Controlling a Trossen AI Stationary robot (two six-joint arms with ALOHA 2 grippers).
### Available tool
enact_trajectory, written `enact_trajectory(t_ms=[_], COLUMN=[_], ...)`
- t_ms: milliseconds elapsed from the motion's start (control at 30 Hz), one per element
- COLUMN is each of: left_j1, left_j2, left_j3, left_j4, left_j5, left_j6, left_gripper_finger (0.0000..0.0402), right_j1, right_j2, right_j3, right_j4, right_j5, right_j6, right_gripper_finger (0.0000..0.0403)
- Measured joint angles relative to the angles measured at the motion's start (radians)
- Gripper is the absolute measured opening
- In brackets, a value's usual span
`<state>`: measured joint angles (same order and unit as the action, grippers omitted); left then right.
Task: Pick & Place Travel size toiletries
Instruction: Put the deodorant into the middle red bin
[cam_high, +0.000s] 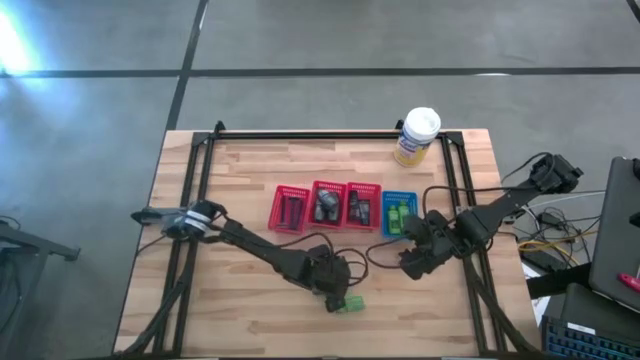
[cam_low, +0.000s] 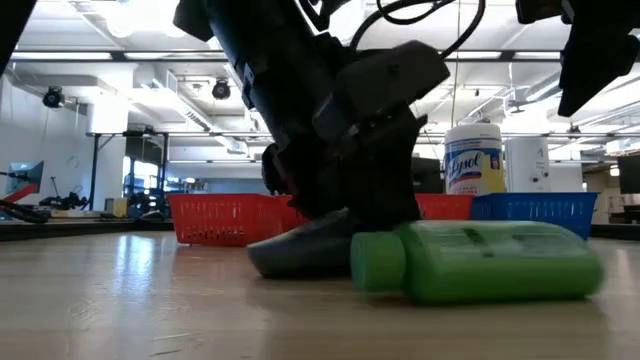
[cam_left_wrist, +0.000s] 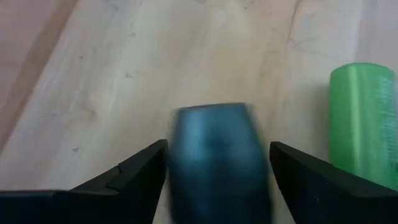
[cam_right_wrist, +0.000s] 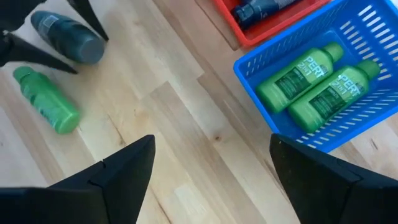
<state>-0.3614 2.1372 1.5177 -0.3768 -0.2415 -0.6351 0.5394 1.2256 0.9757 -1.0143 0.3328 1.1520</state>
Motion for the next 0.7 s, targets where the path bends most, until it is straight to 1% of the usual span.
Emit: enact_trajectory(t_ms=[100,233,267,367,433,500,533,600,667,700], left_j1=[0.003,0.006,0.007,0.006,0.007,0.015,0.024,0.054,0.103,0.135], left_j2=[-0.004,-0.012,-0.016,-0.036,-0.068,-0.125,-0.161,-0.232,-0.293,-0.319], left_j3=[-0.003,-0.002,0.002,0.001,-0.002,-0.002,-0.002,0.000,-0.008,-0.019], left_j4=[-0.001,-0.045,-0.071,-0.132,-0.158,-0.157,-0.156,-0.157,-0.160,-0.156], left_j5=[-0.012,-0.016,-0.008,0.026,0.027,0.013,-0.014,-0.117,-0.227,-0.262], left_j6=[0.010,0.054,0.060,0.055,0.032,-0.005,-0.028,-0.088,-0.154,-0.182], left_gripper_finger=[0.0268,0.0212,0.0205,0.0205,0.0205,0.0205,0.0205,0.0205,0.0205,0.0205], right_j1=[0.008,0.020,0.020,0.020,0.019,0.019,0.020,0.020,0.019,0.019], right_j2=[0.000,0.000,0.000,0.000,0.000,0.000,0.000,0.000,0.001,0.001], right_j3=[-0.002,-0.003,-0.004,-0.004,-0.004,-0.004,-0.004,-0.004,-0.004,-0.004], right_j4=[0.001,0.010,0.010,0.012,0.027,0.044,0.049,0.060,0.061,0.064], right_j5=[-0.001,-0.001,-0.001,-0.001,-0.001,-0.001,-0.001,0.001,0.007,0.010], right_j6=[0.000,-0.003,-0.003,0.000,-0.003,-0.003,-0.002,0.000,0.001,0.001], right_gripper_finger=[0.0302,0.0289,0.0286,0.0277,0.0271,0.0266,0.0263,0.0258,0.0253,0.0251])
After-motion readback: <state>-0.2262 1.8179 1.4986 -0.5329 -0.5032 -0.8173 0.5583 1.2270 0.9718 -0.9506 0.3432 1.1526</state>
